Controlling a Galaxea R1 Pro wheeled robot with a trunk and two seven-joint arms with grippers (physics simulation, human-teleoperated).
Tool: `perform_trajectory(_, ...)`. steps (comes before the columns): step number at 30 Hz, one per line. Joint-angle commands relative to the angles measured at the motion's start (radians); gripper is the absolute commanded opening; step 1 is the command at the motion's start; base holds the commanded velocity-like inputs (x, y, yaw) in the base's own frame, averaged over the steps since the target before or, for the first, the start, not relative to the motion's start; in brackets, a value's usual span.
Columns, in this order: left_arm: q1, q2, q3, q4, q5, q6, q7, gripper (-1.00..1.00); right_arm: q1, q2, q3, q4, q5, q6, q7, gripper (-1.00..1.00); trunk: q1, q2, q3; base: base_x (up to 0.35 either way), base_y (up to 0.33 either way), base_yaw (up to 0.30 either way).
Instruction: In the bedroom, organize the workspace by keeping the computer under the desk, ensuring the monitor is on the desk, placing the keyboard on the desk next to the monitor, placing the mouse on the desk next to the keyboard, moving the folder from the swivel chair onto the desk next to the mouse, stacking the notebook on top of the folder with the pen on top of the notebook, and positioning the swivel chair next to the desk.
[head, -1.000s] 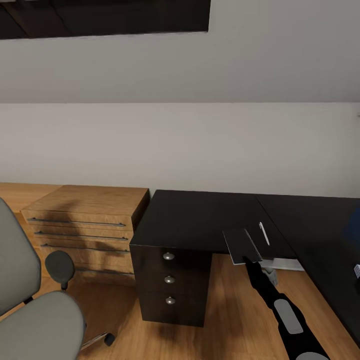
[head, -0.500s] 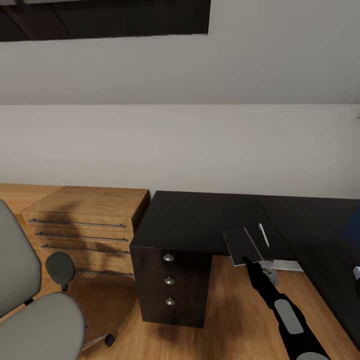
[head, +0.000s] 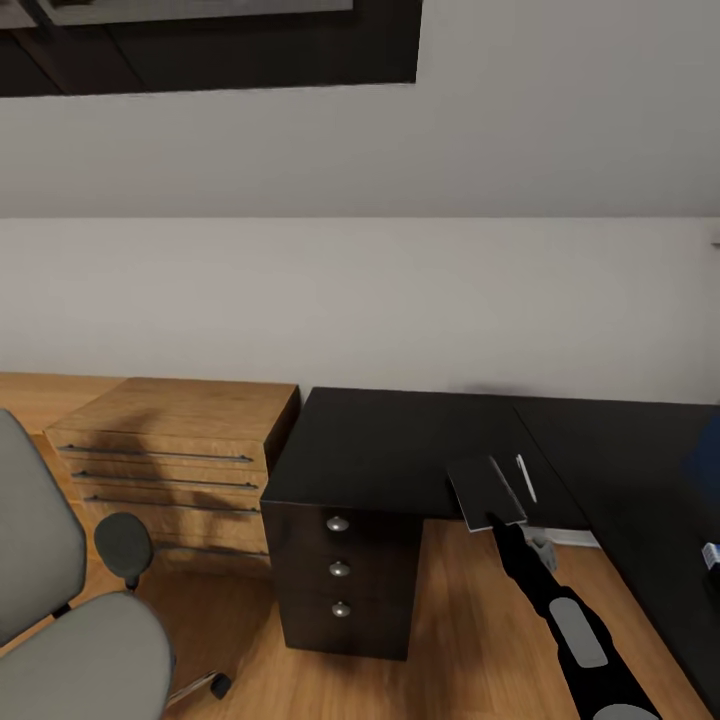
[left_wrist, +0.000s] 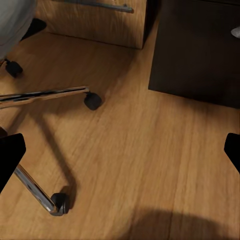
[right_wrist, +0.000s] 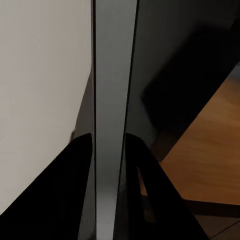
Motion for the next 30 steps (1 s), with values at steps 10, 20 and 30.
perform_trajectory(10,-0.001,0.000,0.002,0.000,-0.012,-0.002,0.010,1.00,0.001,-0.002,-0.003,-0.046,-0.006,0.086,-0.002,-1.00,-0.039,0.070,0.030,0.000,0.000,0.000)
perform_trajectory(20,-0.001,0.000,0.002,0.000,-0.015,0.000,0.008,1.00,0.008,-0.037,-0.003,-0.238,-0.001,0.264,-0.108,-1.00,-0.077,0.140,0.062,0.000,0.000,0.000)
perform_trajectory(30,-0.001,0.000,0.002,0.000,-0.013,0.004,0.011,1.00,0.010,-0.104,-0.006,-0.296,0.000,0.438,-0.130,-1.00,-0.115,0.210,0.093,0.000,0.000,0.000)
